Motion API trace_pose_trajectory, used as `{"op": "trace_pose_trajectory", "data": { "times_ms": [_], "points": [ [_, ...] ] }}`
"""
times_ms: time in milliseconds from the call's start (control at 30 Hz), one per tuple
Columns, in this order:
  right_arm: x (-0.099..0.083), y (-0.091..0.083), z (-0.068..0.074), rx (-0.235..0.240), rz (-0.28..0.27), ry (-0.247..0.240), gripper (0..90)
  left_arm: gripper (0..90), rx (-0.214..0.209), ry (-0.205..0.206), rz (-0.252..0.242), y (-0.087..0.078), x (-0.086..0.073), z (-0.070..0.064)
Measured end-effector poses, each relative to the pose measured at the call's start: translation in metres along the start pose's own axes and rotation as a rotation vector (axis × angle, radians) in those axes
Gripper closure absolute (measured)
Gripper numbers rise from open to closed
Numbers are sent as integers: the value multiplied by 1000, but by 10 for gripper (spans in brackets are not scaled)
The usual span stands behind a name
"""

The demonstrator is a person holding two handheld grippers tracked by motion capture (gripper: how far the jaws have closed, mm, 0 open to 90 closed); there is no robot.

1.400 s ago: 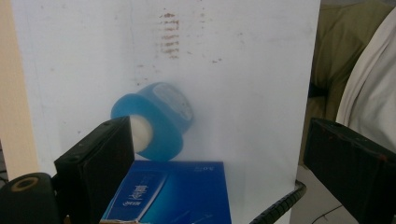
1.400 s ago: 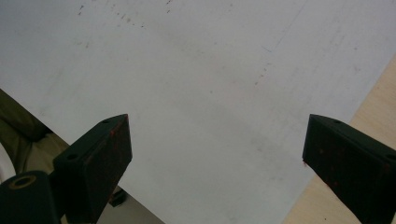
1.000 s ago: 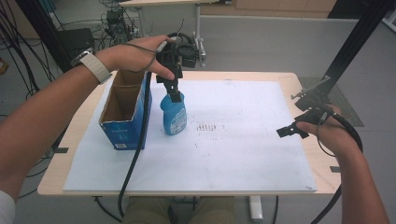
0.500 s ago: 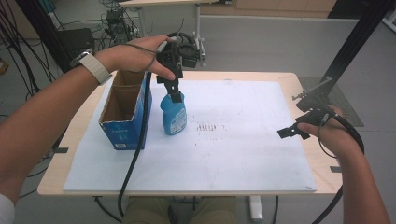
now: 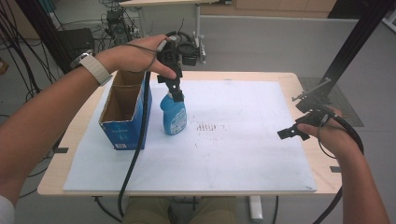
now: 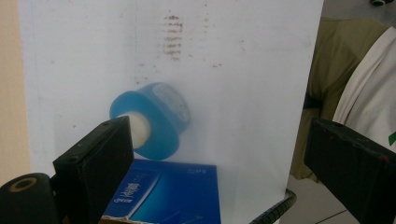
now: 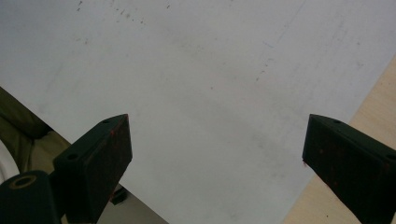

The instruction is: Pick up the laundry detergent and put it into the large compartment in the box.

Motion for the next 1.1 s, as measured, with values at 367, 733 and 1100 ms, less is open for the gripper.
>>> {"op": "trace_pose_trajectory", "data": {
  "times_ms": [367,733,1100],
  "points": [
    [1,1,0,4,0,-2,81,86,20,-73,-1,-1,-2,3],
    [2,3,-1,5,-1,0,81,85,59,-193,-6,-3,-7,11],
    [1,9,-3,15,4,-2,81,82,107,-361,21,4,-7,24]
  ]
}}
Point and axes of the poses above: each handheld gripper's, and its own axes: y roughly forward along the jaws, x roughly out of its top, z roughly to its left, the point moved 6 cm from there along y, roughly forward along the jaws, and after that the axes turned 11 degrees about -z, right-handed, at the moved point
